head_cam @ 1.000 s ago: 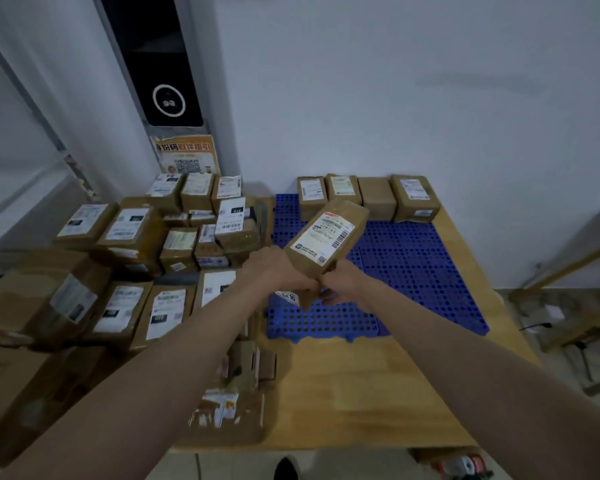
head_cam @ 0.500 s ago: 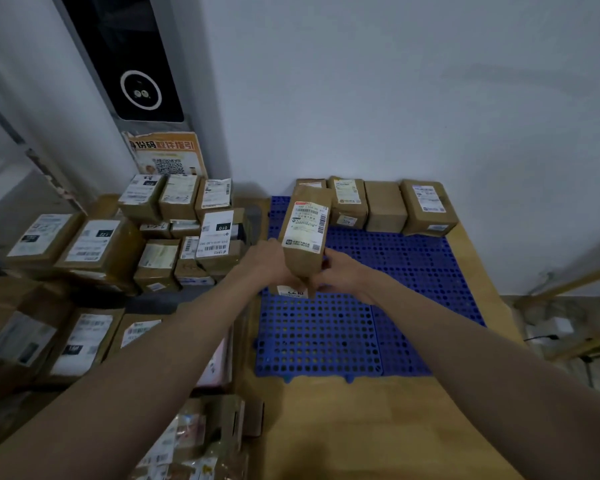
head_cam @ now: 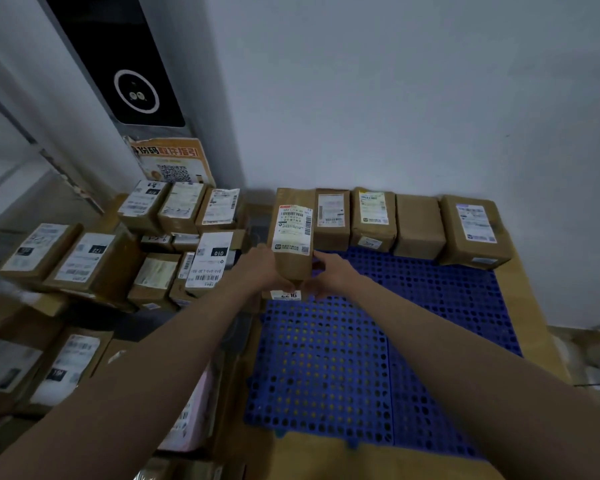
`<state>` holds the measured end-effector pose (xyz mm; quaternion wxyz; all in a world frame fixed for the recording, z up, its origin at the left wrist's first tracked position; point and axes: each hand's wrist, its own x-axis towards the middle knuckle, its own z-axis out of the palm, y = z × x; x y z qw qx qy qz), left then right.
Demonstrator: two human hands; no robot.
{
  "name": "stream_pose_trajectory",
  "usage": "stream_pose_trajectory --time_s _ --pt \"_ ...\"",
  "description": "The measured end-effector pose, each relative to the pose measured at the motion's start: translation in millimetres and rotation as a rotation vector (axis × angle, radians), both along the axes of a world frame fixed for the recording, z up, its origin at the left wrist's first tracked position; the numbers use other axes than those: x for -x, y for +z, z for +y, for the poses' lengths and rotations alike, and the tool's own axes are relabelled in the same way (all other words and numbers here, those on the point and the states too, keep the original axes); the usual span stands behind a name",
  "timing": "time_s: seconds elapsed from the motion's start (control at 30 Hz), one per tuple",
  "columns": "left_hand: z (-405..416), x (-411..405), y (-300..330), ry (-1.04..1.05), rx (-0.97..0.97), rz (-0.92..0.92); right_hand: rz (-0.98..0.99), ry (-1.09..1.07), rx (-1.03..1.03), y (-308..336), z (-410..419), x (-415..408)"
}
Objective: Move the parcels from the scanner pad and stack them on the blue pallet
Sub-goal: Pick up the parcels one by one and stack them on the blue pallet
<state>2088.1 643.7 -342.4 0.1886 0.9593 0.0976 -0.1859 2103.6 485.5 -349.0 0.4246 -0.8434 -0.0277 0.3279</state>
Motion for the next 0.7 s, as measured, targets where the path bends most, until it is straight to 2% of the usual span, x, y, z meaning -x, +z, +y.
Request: stream_pose_trajectory --time_s 0.2,0.43,0.7 --pt "-3.8 -45.2 -28.7 0.117 -0.003 0.048 -0.047 0.062 0.053 -26.3 3.4 -45.0" --pt "-1.4 -99.0 -65.5 0.093 -0.099 0.106 0.068 0.004 -0.016 -66.4 9.3 -91.7" --pt "0.4 -141.6 -113.3 0.08 -0.135 0.209 -0.011 -0.009 0.065 -115.0 21.4 -119.7"
